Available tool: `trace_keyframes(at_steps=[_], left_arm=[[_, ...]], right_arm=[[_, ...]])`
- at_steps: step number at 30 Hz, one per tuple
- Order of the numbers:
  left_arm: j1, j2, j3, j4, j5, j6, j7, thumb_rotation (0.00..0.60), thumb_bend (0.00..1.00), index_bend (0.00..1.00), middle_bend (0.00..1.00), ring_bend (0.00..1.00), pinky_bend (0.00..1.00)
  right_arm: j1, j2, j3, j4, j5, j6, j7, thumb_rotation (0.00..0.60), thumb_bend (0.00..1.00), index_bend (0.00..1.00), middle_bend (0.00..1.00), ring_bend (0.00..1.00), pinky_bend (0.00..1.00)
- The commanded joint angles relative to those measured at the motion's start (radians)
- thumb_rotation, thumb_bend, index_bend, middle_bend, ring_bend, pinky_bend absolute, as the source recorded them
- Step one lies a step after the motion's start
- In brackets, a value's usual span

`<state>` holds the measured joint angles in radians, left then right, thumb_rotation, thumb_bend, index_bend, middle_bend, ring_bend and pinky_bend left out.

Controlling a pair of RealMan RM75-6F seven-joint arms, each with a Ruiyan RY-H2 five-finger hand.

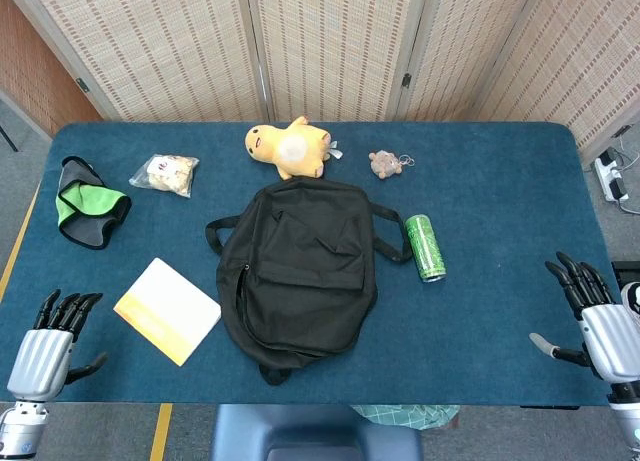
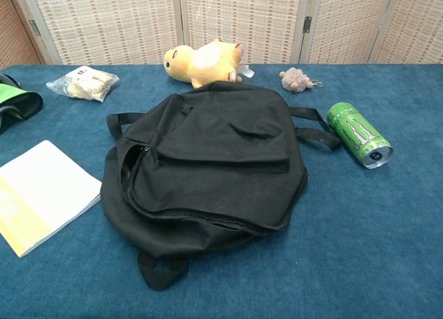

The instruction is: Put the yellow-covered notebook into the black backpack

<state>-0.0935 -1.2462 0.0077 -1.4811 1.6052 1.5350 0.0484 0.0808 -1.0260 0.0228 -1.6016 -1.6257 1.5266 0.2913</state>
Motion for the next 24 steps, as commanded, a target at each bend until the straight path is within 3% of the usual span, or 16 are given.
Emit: trace_keyframes(at_steps=[1,8,15,24], left_arm=[[-0.006,-0.012,0.0,0.031,0.008,-0.003,-0.016,0.6,0.22,0.17,0.21,0.15,0.04],[-0.028,-0.099,-0.002,0.227,0.02,-0.022,-0.064,0.6,0.23,0.13,0.21,0.16,0.04],[-0.07,-0.227,0.015,0.496,0.037,-0.076,-0.225,0.6,0.19,0.11,0.21,0.16,0.04],[-0.097,-0.32,0.044,0.626,0.045,-0.13,-0.291,0.6,0.19,0.11,0.21,0.16,0.04]], right_arm=[[0.0,0.0,0.0,-0.002,0.0,0.001,-0.003,0.6,0.2,0.0,0.02,0.0,0.0],[-0.003,0.003,0.001,-0.003,-0.008,0.015,-0.003,0.6,0.2,0.0,0.02,0.0,0.0],[0.001,0.003,0.001,0.001,-0.024,0.022,-0.001,0.6,0.19,0.0,0.02,0.0,0.0],[-0.002,-0.001,-0.002,0.002,-0.026,0.031,-0.002,0.6,0.19,0.0,0.02,0.0,0.0]])
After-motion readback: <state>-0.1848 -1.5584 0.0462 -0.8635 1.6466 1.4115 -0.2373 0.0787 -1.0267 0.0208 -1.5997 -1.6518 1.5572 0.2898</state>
